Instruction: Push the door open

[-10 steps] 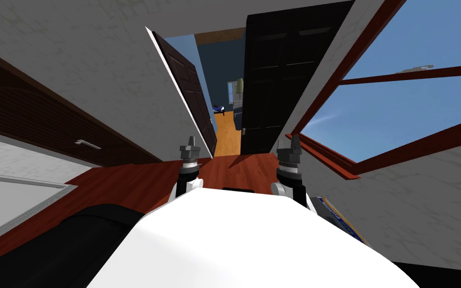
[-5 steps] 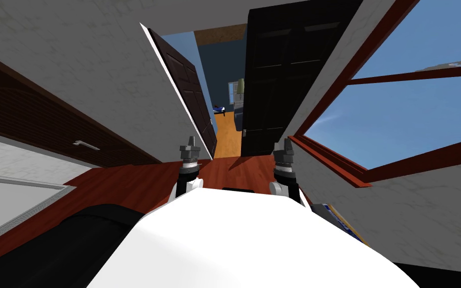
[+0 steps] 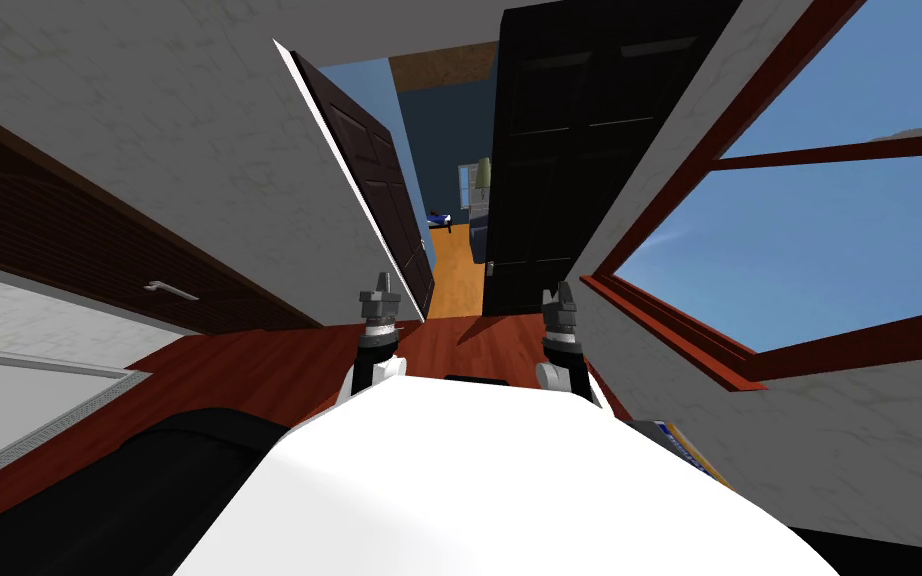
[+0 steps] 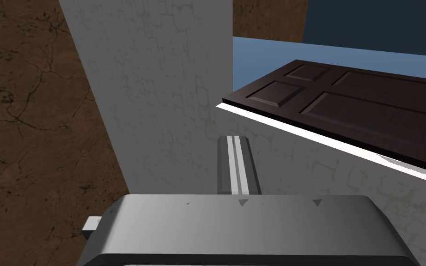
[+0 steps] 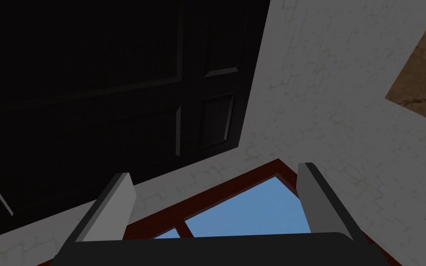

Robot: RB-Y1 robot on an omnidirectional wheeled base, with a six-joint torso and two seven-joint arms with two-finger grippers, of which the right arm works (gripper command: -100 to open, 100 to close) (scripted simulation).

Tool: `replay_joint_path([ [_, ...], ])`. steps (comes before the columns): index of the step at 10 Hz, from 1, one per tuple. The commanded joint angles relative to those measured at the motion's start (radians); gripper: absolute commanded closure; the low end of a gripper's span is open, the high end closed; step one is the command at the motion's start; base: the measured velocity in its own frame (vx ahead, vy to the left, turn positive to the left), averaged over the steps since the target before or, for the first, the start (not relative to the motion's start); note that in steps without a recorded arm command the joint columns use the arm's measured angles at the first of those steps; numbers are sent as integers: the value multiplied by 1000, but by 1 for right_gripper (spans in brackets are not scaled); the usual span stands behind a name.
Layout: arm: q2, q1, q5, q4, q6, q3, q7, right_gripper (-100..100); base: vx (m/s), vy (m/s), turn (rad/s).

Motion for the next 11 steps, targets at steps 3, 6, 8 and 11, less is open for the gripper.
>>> replay_joint_path([
  [3,-3,-45,4,103,-16,-4,-1,-100,109,-13,25],
  [6,-5,-77,6,195,-28,-8,-2,-100,93,-1,24],
  [8,-6,-100,8,254,-37,-11,-4,-100,105,-21,31],
  [11,-5,-134,10,346,-50,-15,-6,-100,91,-9,23],
])
